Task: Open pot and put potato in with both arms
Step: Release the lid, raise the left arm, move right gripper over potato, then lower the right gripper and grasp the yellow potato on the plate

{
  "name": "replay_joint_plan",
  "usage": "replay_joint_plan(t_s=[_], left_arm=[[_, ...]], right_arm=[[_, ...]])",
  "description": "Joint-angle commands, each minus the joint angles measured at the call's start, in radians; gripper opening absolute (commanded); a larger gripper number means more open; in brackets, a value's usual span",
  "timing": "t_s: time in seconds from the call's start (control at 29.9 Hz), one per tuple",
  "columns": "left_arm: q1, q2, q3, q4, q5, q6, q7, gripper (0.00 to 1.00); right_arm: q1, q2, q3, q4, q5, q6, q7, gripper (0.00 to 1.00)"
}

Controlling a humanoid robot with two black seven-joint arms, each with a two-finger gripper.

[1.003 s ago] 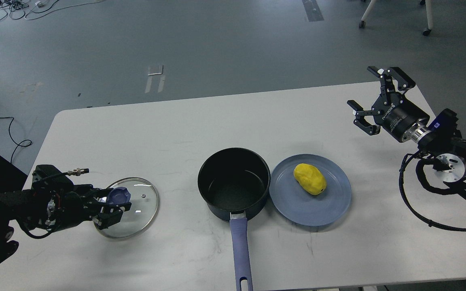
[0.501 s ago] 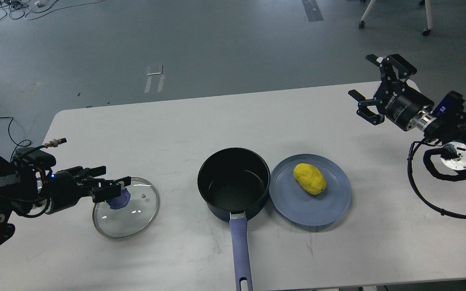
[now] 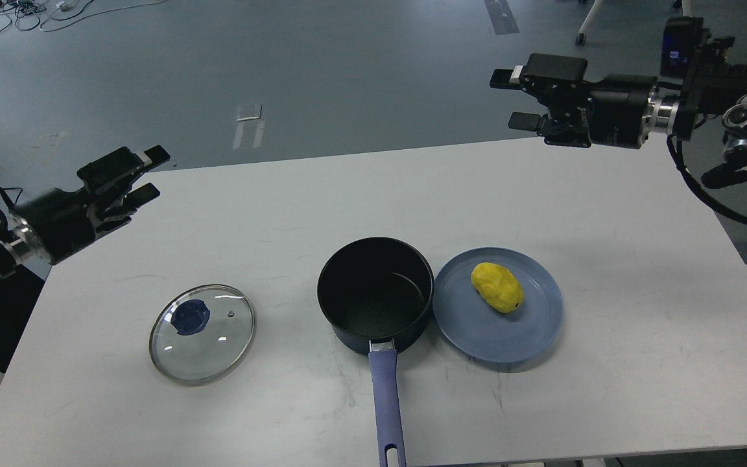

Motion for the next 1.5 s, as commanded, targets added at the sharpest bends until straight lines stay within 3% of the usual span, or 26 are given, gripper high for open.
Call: replay_joint_plan(t_s=[0.0, 0.23, 0.33, 0.43, 0.84, 1.47], left_arm=[[0.000, 0.001, -0.061, -0.048, -0.122, -0.006, 0.000, 0.98], [0.000, -0.010, -0.196, -0.140, -0.439, -0.059, 0.000, 0.98], [0.003, -0.030, -0.226, -0.144, -0.510, -0.082, 0.091, 0.98], [0.009, -0.047, -0.226, -0.144, -0.514, -0.110, 0.131, 0.98], [0.015, -0.073, -0.226, -0.143, -0.512, -0.127, 0.133, 0.98], [0.029, -0.067, -0.226, -0.143, -0.514, -0.128, 0.131, 0.98]], right_arm=[[0.106, -0.003, -0.105, 0.067, -0.124, 0.000, 0.000, 1.00], [0.199, 0.072, -0.315, 0.097, -0.400, 0.000, 0.000, 1.00], [0.199, 0.101, -0.355, 0.091, -0.427, 0.000, 0.000, 1.00], [0.201, 0.153, -0.418, 0.077, -0.432, 0.000, 0.000, 1.00], [0.182, 0.420, -0.609, -0.113, -0.431, 0.000, 0.000, 1.00], [0.161, 0.480, -0.690, -0.158, -0.431, 0.000, 0.000, 1.00]])
